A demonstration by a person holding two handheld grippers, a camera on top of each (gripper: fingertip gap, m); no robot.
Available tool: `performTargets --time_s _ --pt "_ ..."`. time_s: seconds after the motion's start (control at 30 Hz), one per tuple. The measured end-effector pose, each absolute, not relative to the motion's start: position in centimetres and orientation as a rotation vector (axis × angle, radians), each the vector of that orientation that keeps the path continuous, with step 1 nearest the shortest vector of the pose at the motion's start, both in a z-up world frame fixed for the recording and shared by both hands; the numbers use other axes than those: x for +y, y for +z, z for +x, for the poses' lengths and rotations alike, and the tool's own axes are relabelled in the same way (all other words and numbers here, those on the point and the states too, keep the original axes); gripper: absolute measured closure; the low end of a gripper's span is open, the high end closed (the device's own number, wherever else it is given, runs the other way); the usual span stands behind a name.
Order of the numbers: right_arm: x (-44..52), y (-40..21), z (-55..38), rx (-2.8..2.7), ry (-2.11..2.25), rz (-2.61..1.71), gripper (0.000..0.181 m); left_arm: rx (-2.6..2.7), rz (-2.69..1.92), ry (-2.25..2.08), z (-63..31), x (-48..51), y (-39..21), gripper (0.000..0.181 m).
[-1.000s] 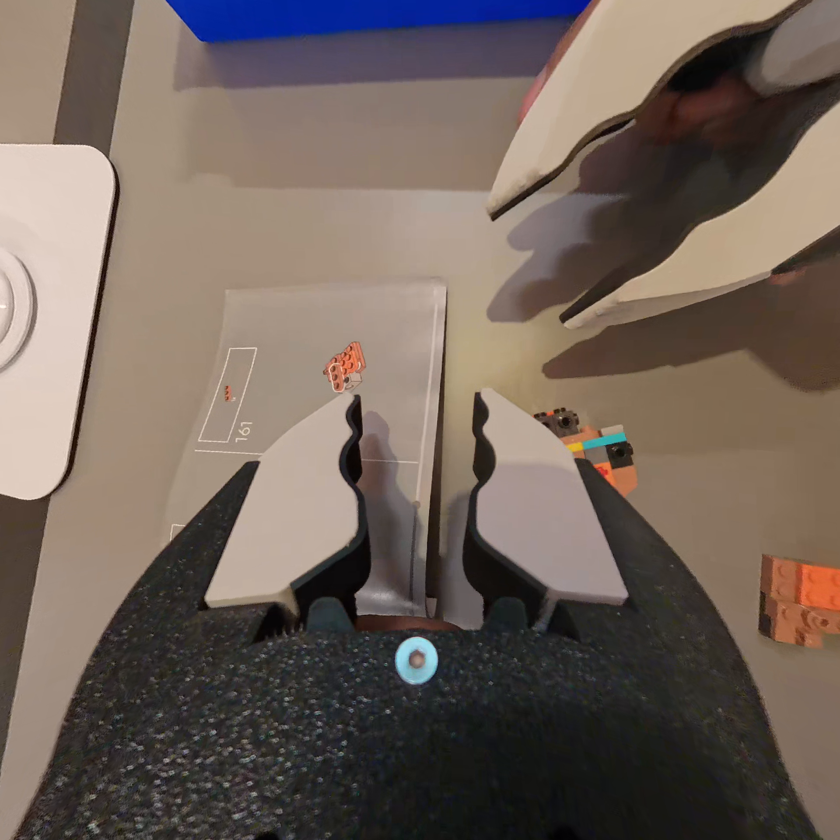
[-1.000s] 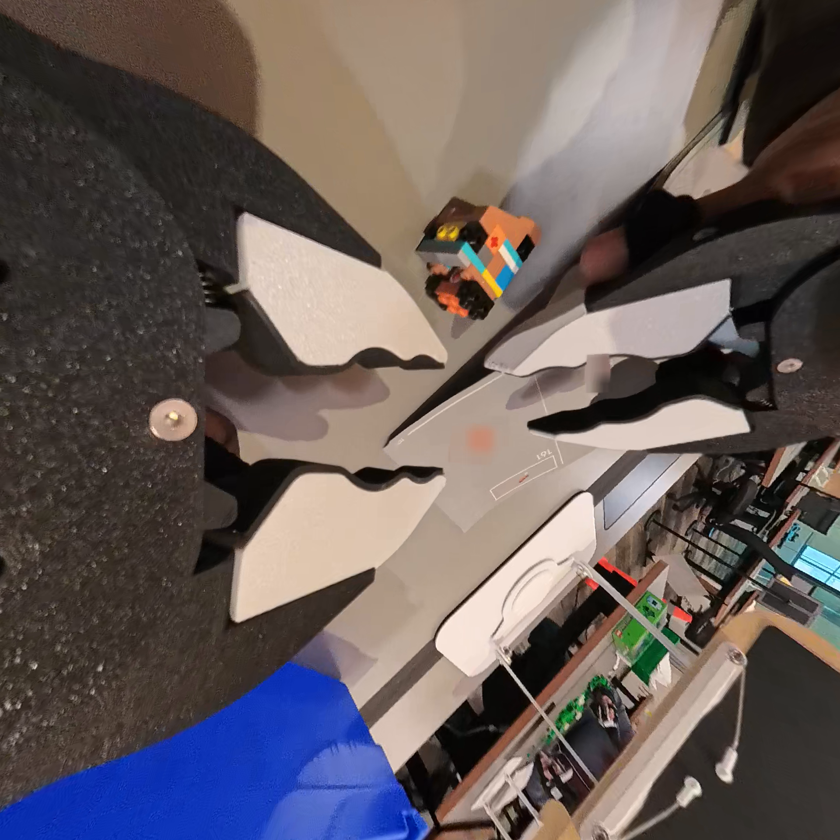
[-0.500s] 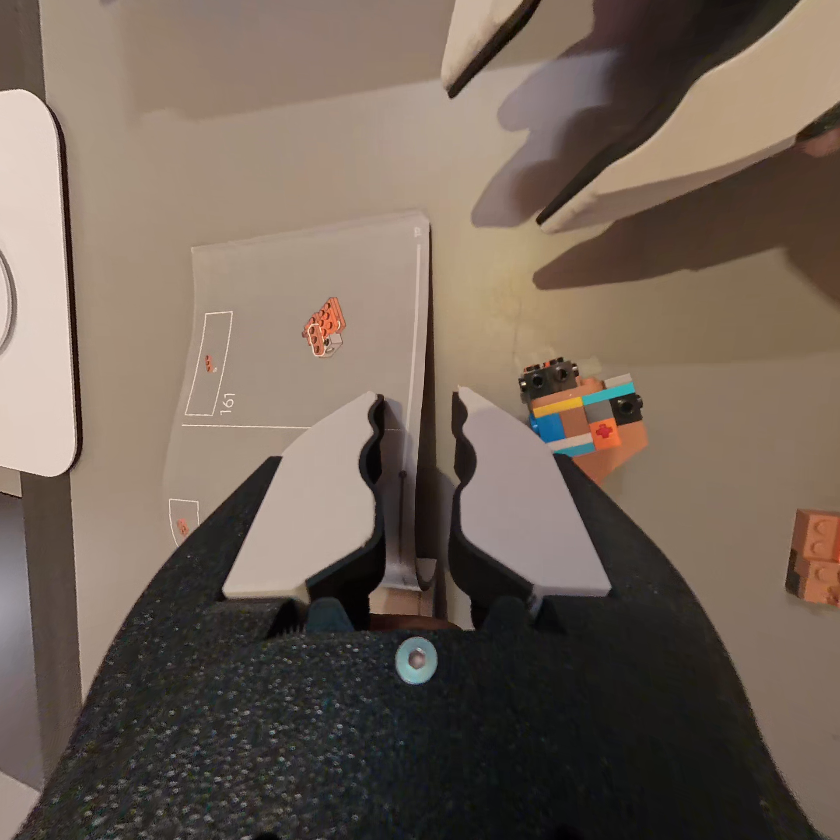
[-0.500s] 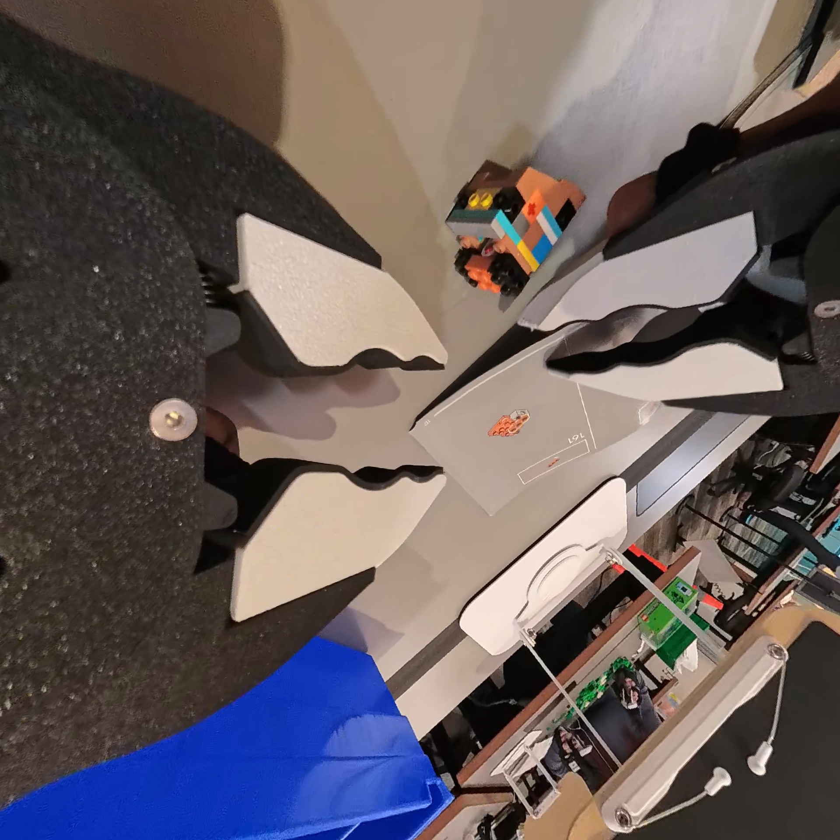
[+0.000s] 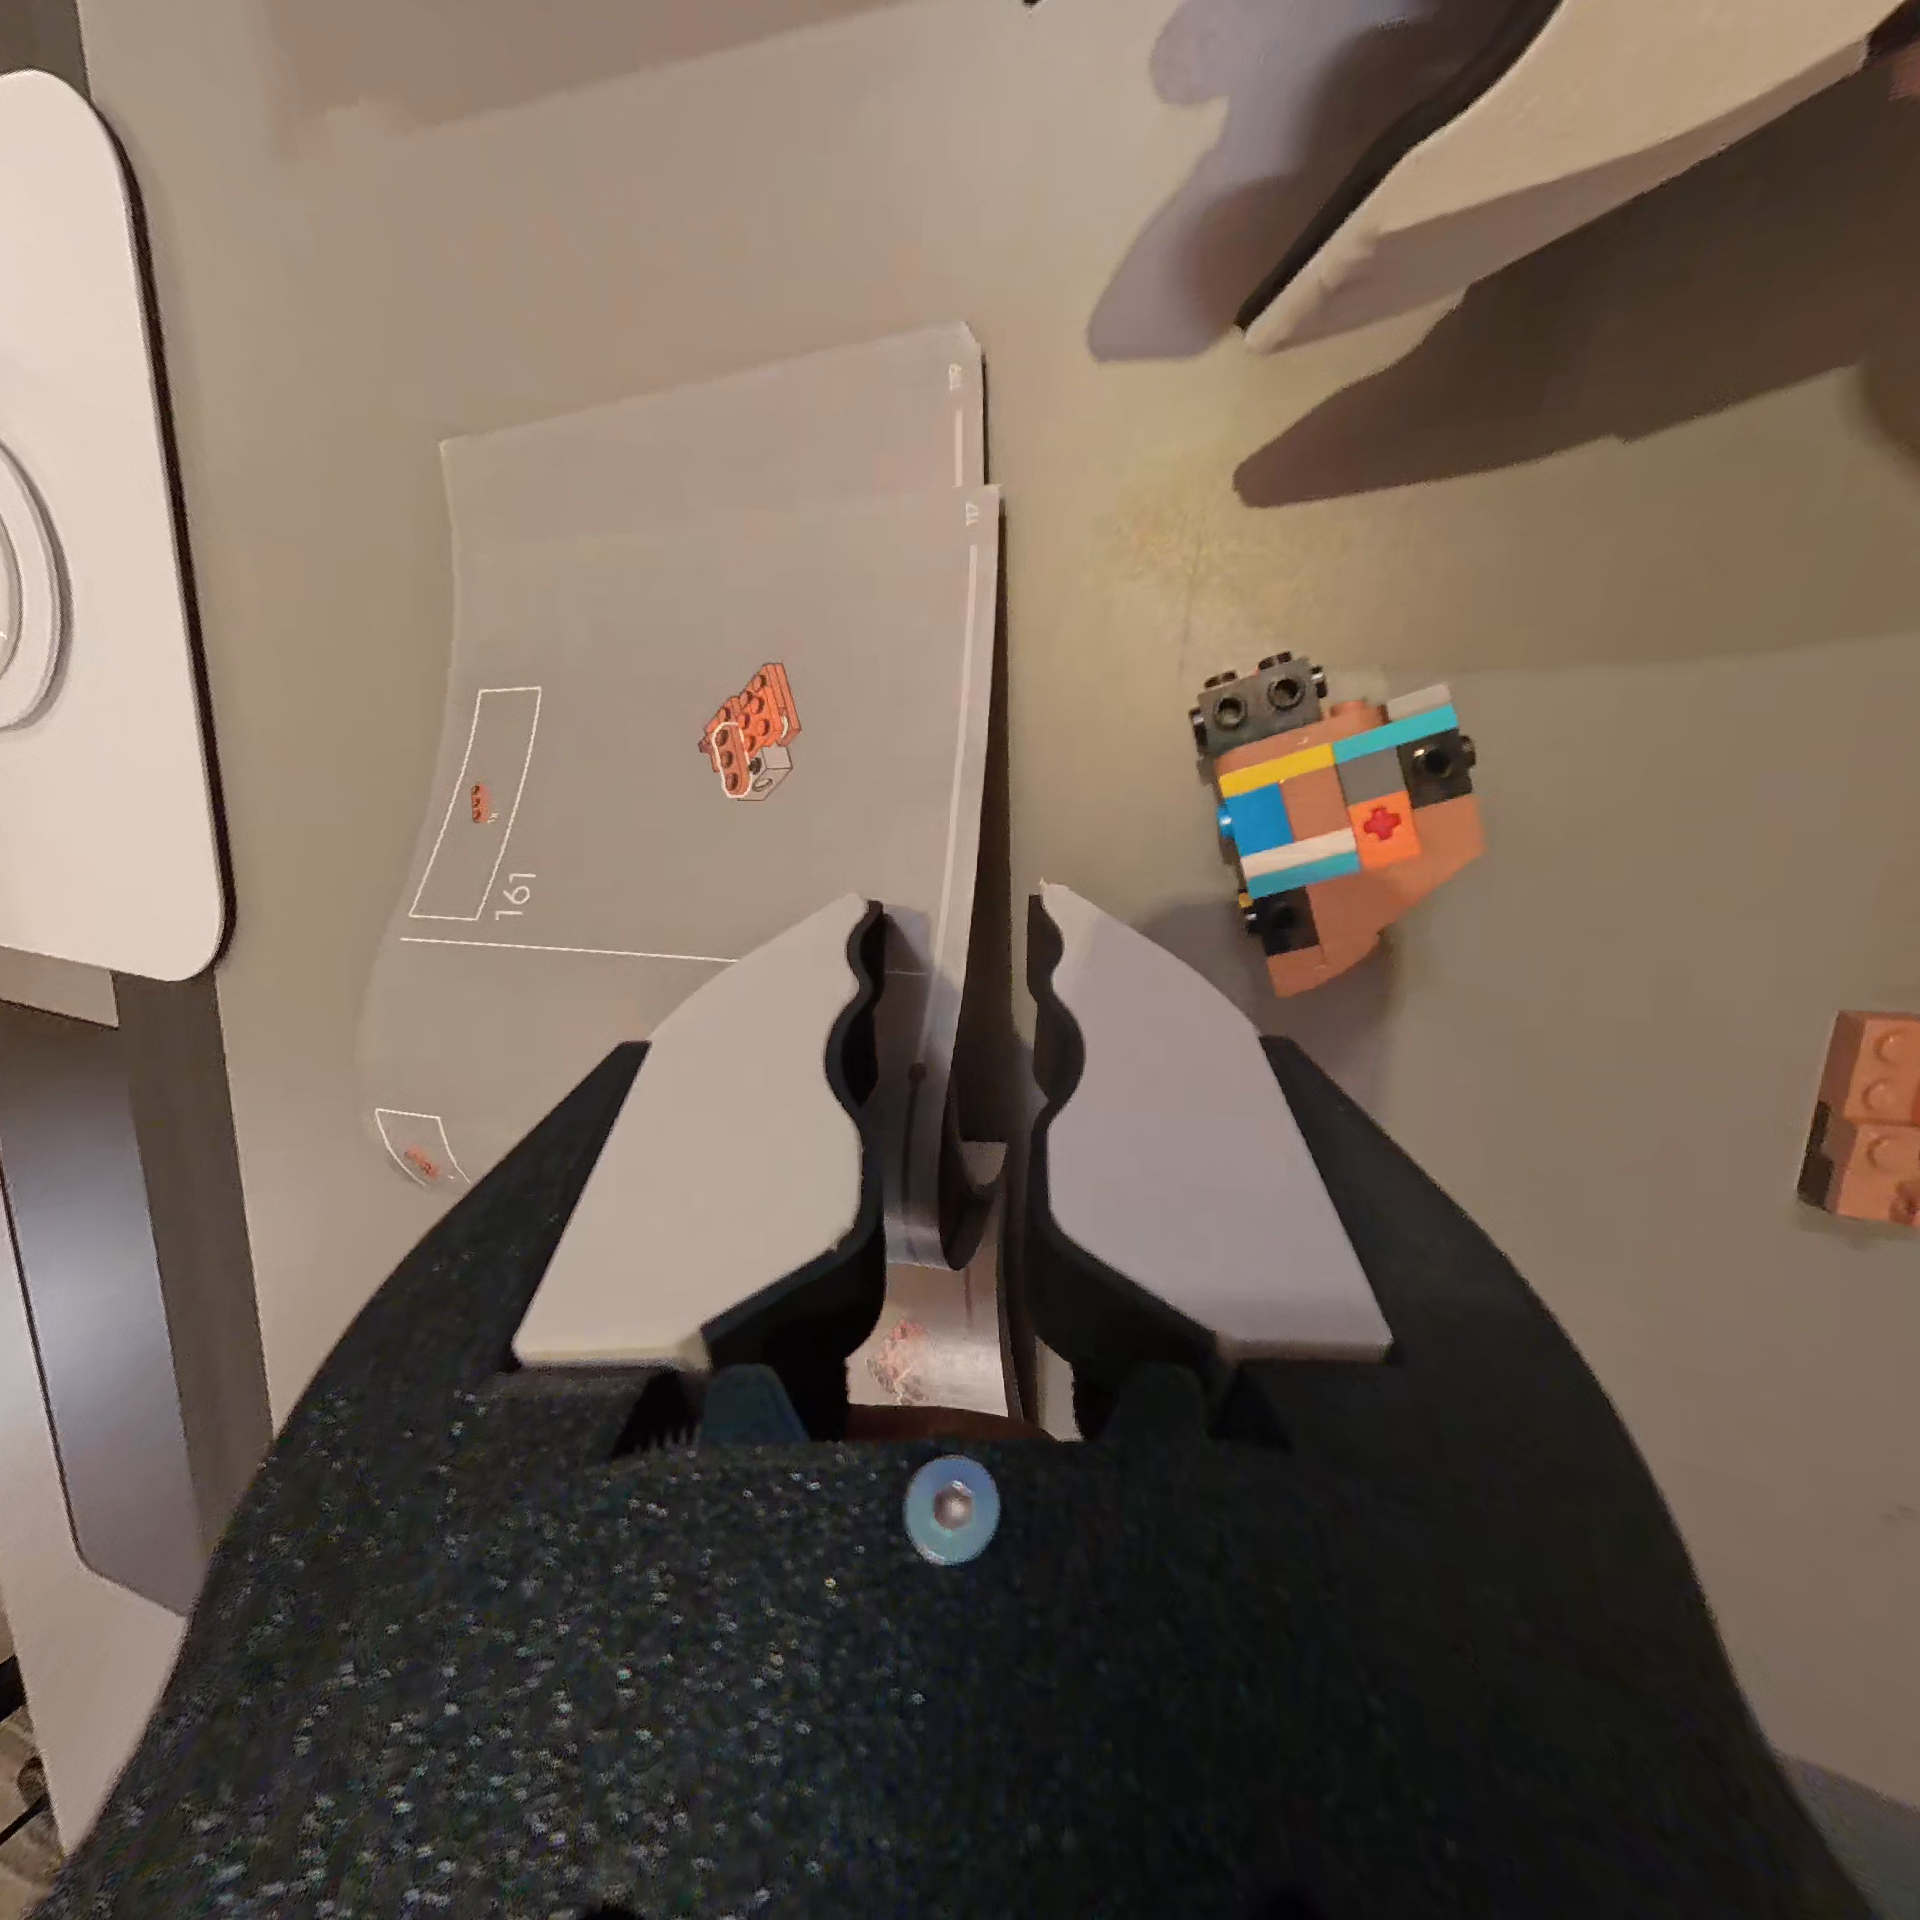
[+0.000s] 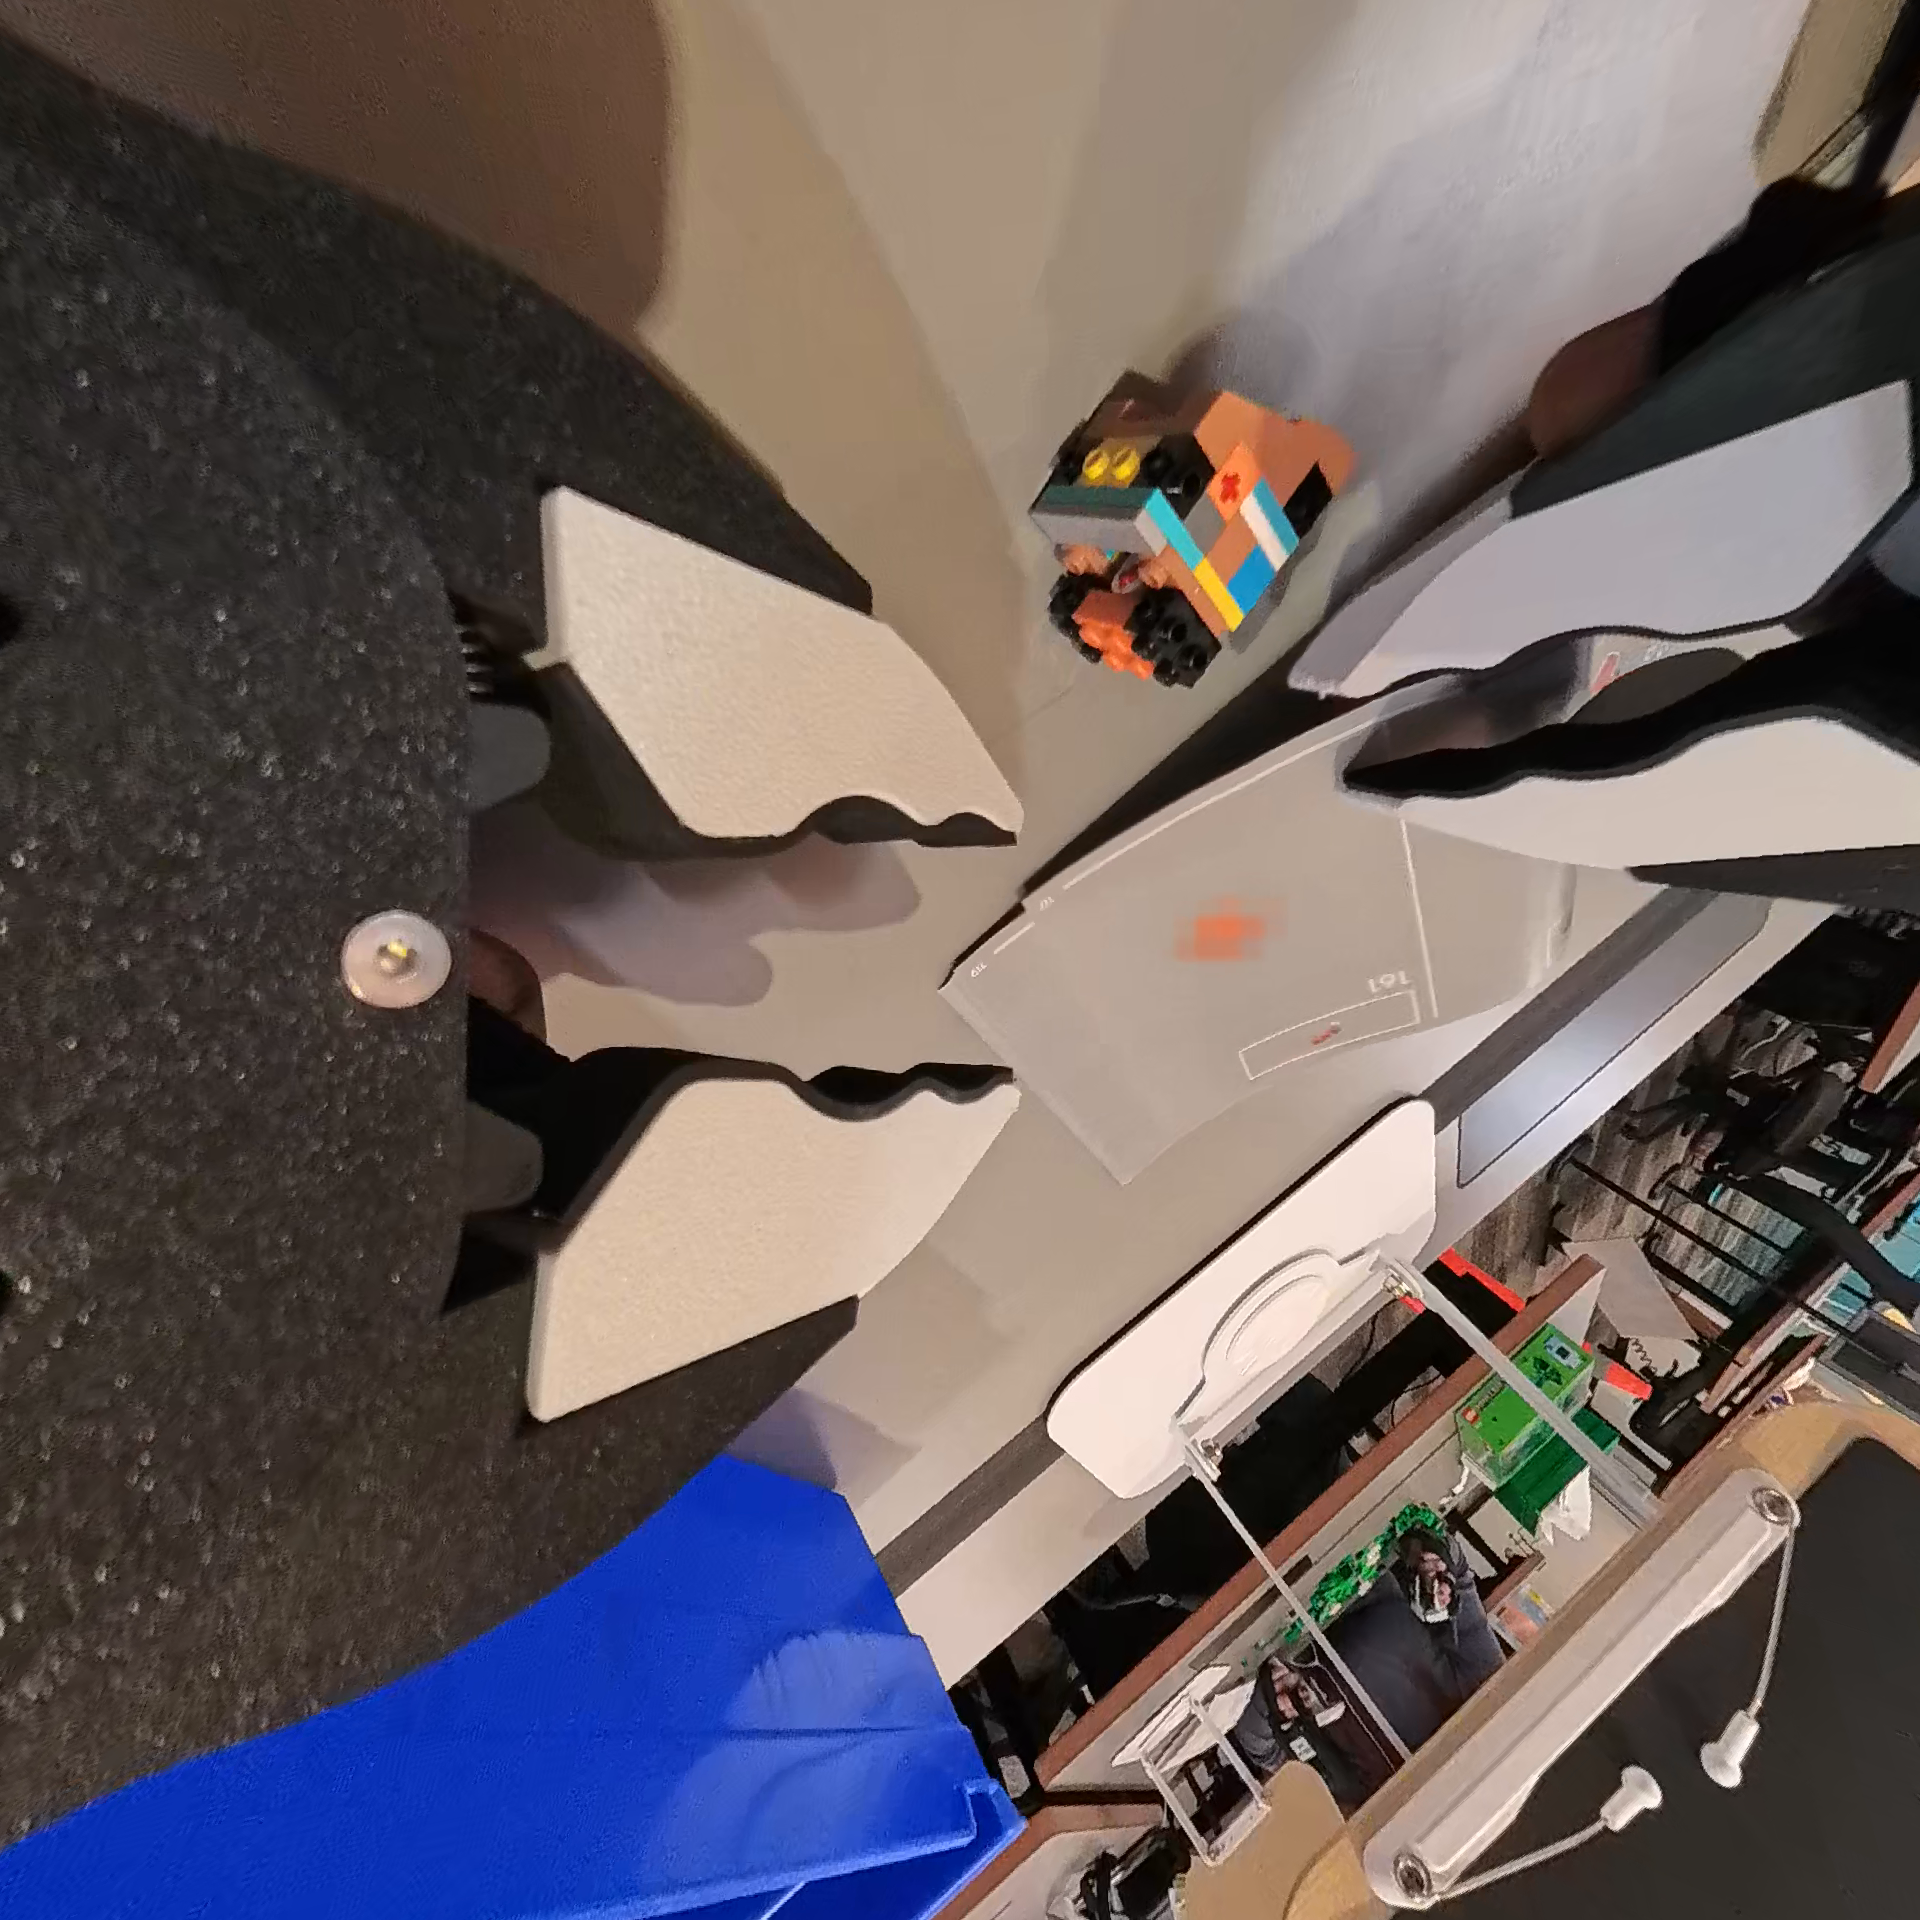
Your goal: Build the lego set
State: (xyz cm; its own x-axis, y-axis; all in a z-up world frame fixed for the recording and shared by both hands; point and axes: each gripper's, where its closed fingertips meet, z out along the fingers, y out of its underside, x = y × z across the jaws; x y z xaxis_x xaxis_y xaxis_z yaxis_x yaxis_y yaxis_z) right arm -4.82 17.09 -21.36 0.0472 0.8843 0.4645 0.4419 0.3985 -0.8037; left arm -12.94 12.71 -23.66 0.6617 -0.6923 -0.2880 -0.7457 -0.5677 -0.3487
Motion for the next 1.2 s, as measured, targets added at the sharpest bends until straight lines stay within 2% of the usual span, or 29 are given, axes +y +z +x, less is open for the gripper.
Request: performTargets --time_s 1.2 --pt "17.0 -21.8 -4.9 -1.598 0.45 -1.19 0.142 0.868 -2.366 0.363 -18.6 8.6 -21.2 0.152"
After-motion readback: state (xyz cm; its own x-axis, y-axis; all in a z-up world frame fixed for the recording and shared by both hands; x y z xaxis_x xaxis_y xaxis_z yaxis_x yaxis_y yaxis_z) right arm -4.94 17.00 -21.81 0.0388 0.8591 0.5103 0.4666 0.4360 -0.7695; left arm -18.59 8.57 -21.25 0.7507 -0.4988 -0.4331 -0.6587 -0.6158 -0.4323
